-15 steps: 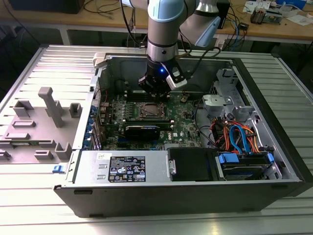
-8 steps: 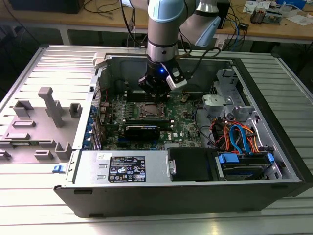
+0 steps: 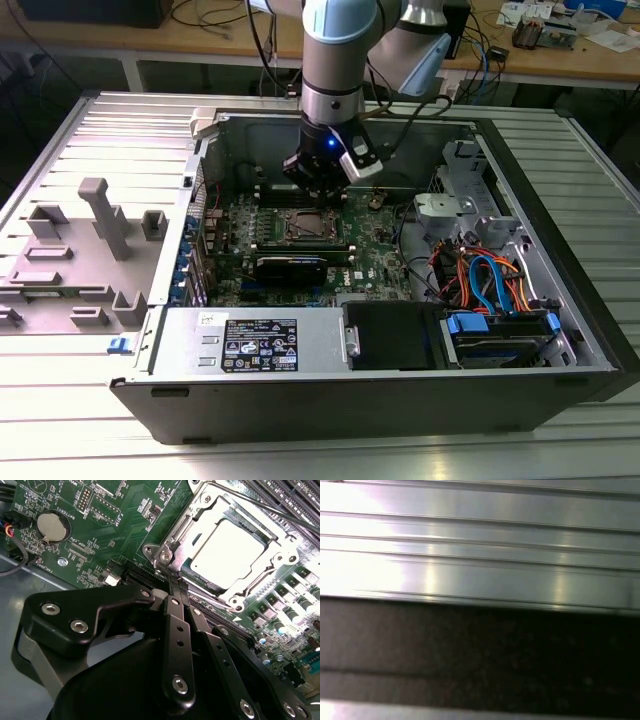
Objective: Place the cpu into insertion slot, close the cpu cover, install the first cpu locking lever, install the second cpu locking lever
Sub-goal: 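Install the first cpu locking lever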
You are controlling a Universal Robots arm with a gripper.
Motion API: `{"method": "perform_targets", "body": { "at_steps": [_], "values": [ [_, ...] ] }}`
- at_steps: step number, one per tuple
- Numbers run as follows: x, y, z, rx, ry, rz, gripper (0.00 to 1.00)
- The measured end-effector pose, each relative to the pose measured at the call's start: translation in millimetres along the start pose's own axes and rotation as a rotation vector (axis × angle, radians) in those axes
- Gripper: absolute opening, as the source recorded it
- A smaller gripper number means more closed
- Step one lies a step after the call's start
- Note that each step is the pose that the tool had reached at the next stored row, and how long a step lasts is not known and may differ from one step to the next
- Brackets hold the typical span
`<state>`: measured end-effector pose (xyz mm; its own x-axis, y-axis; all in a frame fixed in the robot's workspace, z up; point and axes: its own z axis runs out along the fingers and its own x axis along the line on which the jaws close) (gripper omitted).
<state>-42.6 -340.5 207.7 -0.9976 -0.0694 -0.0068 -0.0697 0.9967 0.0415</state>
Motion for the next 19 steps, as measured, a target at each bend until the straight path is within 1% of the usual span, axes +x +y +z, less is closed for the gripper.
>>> {"method": "perform_targets", "body": {
  "at_steps": [4, 14, 17, 19],
  "values": [
    [-0.6, -0.1, 0.1, 0.0012, 0.0011, 0.001, 0.11],
    [-1.5, -0.4, 3.6, 0.0067, 0.0023, 0.004, 0.11],
    [-1.7, -0.2, 5.7, 0.0051, 0.0018, 0.004, 0.11],
    [-1.7, -0.4, 6.0, 0.0063, 0.0022, 0.004, 0.11]
  ]
}}
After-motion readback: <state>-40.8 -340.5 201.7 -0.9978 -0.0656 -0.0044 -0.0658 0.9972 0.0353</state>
